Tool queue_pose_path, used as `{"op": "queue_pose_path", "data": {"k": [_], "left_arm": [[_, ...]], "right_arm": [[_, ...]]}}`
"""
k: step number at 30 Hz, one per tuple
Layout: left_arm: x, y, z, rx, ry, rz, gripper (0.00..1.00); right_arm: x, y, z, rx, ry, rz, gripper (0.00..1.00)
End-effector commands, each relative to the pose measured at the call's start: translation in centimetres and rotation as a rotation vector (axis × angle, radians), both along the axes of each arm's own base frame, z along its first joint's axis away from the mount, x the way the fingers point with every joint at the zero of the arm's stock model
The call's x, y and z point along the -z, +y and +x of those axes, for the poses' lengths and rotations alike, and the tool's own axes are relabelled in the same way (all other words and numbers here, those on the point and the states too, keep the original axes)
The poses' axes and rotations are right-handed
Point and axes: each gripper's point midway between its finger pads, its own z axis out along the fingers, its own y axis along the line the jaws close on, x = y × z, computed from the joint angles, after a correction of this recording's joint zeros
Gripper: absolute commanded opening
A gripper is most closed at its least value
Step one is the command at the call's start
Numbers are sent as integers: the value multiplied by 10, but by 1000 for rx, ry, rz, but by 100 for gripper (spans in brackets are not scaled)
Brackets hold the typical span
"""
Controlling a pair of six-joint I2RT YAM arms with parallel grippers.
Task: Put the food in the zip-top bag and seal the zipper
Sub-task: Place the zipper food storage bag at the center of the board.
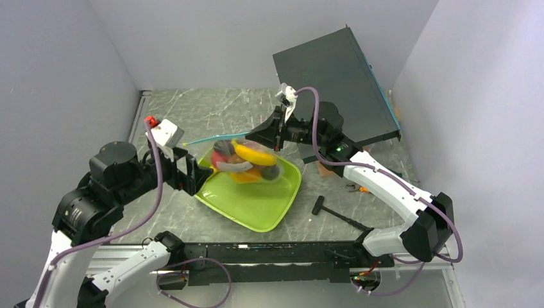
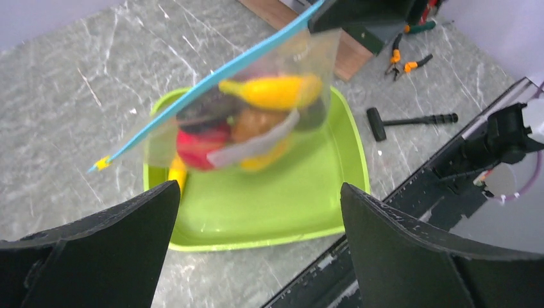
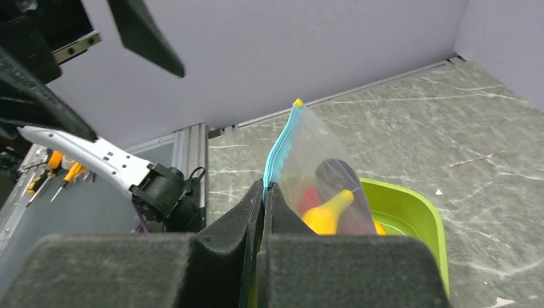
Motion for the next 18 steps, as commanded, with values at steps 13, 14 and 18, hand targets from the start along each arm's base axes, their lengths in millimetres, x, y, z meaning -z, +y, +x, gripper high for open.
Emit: {"op": "queue_pose_path", "data": {"k": [13, 14, 18], "left_arm": [[-30, -51, 36, 180, -94, 0, 100], [-27, -56, 32, 214, -78, -4, 100], [-10, -71, 14, 341, -7, -28, 99]], "right_arm": [[-48, 6, -47, -227, -87, 66, 0], [-48, 6, -49, -233, -88, 65, 0], [-49, 5, -54, -249, -94, 64, 0]]}}
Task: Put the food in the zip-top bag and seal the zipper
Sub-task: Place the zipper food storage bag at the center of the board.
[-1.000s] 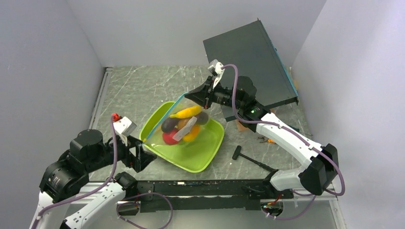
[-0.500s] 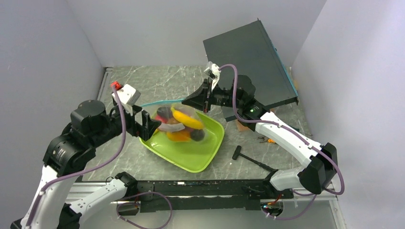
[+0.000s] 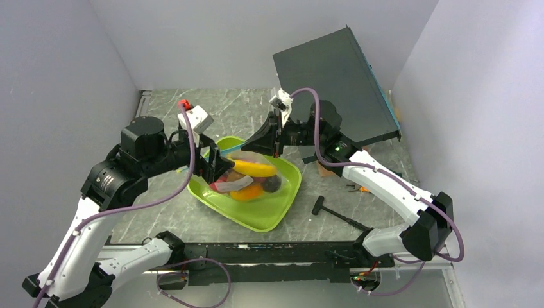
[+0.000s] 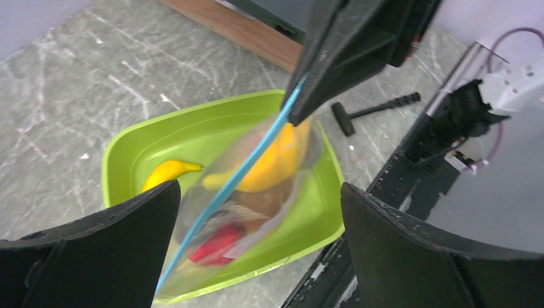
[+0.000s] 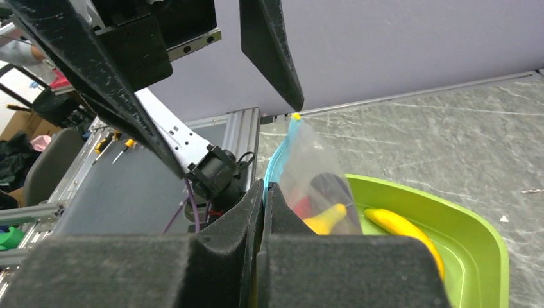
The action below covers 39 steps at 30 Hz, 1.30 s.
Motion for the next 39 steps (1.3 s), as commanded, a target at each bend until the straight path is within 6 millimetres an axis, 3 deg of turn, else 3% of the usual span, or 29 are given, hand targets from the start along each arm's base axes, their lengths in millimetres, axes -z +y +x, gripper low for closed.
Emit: {"op": "queue_pose_path", "data": {"k": [1, 4, 9, 17, 21, 26, 32, 34, 39], "left_arm": [[2, -20, -21, 167, 23, -51, 98], [16, -21, -20, 162, 50, -46, 94], [30, -23, -18, 158, 94, -27, 78], [30, -18, -19, 136, 97, -22, 67], [30, -17, -21, 137, 92, -29, 55], [37, -18, -24, 143, 106, -33, 31], [43, -10, -22, 99, 103, -21, 11], [42, -5, -20, 64, 94, -17, 0], [32, 23, -5, -130, 45, 1, 0]], "right_arm": [[-38, -4, -15, -52, -92, 74, 0], [-37, -4, -19, -72, -95, 72, 0], [-36, -4, -23, -100, -97, 65, 0], [-32, -4, -32, -146, -104, 50, 0], [-33, -4, -37, -184, -97, 55, 0], [-32, -1, -37, -202, -81, 43, 0], [-31, 2, -34, -209, -67, 33, 0], [-31, 4, -31, -194, -65, 26, 7], [-29, 8, 2, 4, -10, -3, 46]]}}
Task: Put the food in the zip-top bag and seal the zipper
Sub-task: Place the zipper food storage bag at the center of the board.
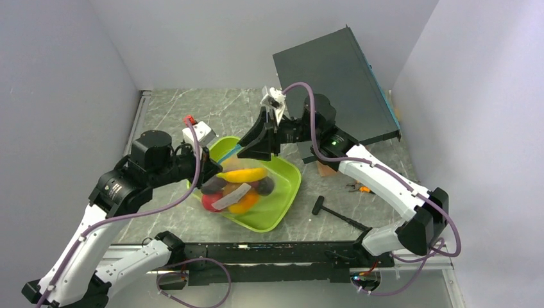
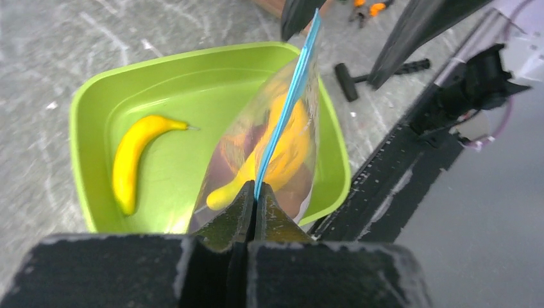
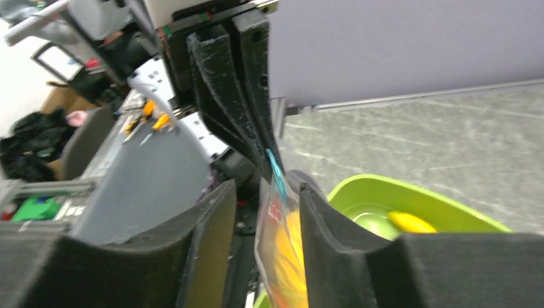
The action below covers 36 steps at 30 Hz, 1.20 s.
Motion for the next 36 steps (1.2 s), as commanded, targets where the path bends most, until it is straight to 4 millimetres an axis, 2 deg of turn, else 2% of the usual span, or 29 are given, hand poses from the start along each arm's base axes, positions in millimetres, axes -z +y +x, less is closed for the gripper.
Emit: {"op": "queue_pose_path", "data": {"k": [1, 3, 6, 10, 15, 23, 27, 32, 36], "left_arm": [[-23, 31, 19, -218, -93, 1, 0], [-28, 46, 25, -308, -118, 18, 0], [-36, 74, 35, -466, -160, 61, 0], [-40, 115, 50, -692, -210, 156, 0], [-45, 157, 68, -937, -275, 291, 0], [-41, 195, 117, -1101, -274, 458, 0], [-37, 220, 146, -1172, -208, 438, 0], [-37, 223, 177, -1146, -172, 389, 0], [-51, 224, 192, -1165, -179, 312, 0]], "right_arm": [[-26, 1, 31, 206, -8, 29, 54], [-24, -3, 49, 330, 36, 23, 67], [-24, -15, 67, 485, 77, 16, 77], [-16, -30, 79, 609, 96, -9, 79], [-4, -34, 74, 609, 127, -25, 79], [31, -33, 68, 586, 184, -95, 79], [41, -34, 67, 582, 194, -121, 79], [47, -33, 66, 577, 200, -139, 79], [49, -32, 69, 583, 193, -144, 80]]}}
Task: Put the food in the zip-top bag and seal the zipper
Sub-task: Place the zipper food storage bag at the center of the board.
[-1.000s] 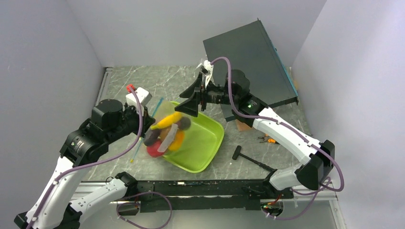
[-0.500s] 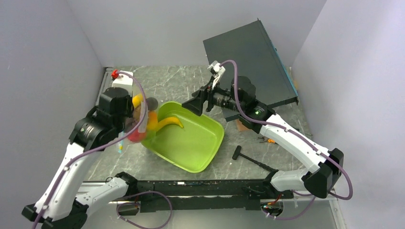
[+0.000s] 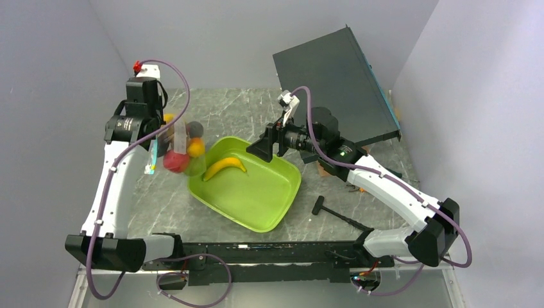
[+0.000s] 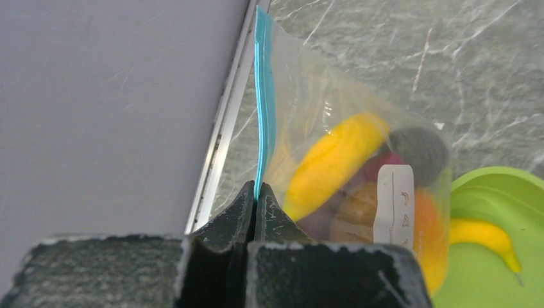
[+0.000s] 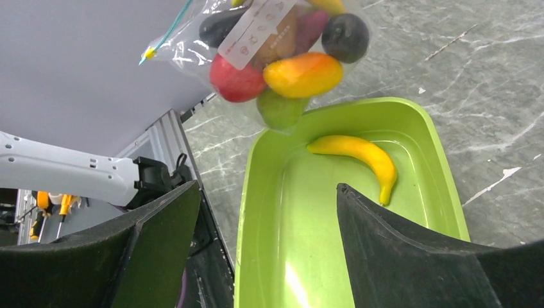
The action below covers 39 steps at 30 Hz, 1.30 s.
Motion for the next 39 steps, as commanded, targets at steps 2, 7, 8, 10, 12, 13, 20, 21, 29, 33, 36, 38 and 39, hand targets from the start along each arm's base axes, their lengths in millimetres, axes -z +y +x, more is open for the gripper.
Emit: {"op": "queue_pose_path", "data": {"k": [2, 7, 8, 10, 12, 13, 20, 21, 29, 33, 36, 38, 39], "left_arm": [[-58, -4, 27, 21, -208, -113, 0], [-82, -3, 50, 36, -289, -217, 0], [-85, 1, 55, 29, -302, -221, 0], [-91, 7, 63, 22, -315, -202, 0], [-91, 13, 72, 17, -304, -175, 0], [-85, 17, 80, 8, -288, -176, 0], [-52, 32, 124, -53, -253, -278, 0], [-46, 31, 132, -56, -252, -307, 0], [-6, -5, 202, 77, -279, -1012, 0], [-14, -12, 222, 114, -316, -1300, 0], [-26, -10, 230, 157, -373, -1383, 0], [-23, -3, 230, 156, -402, -1436, 0], [-23, 0, 227, 163, -422, -1479, 0]], "right_arm": [[-6, 1, 3, 9, -20, 10, 80], [-4, 2, 4, 6, -18, 5, 80], [-4, 2, 3, 3, -18, 6, 80], [-2, 2, 3, 0, -12, 4, 80], [-1, 2, 2, -4, -8, 3, 80], [0, 2, 1, -6, -7, 4, 80], [6, 6, 1, -21, 10, 4, 80], [5, 5, 0, -20, 9, 7, 80], [9, 5, 0, -17, 12, -2, 80], [10, 4, 1, -16, 13, -2, 80], [9, 5, -1, -26, 18, 2, 80], [8, 6, -2, -29, 21, 8, 80], [8, 7, -3, -33, 23, 11, 80]]}}
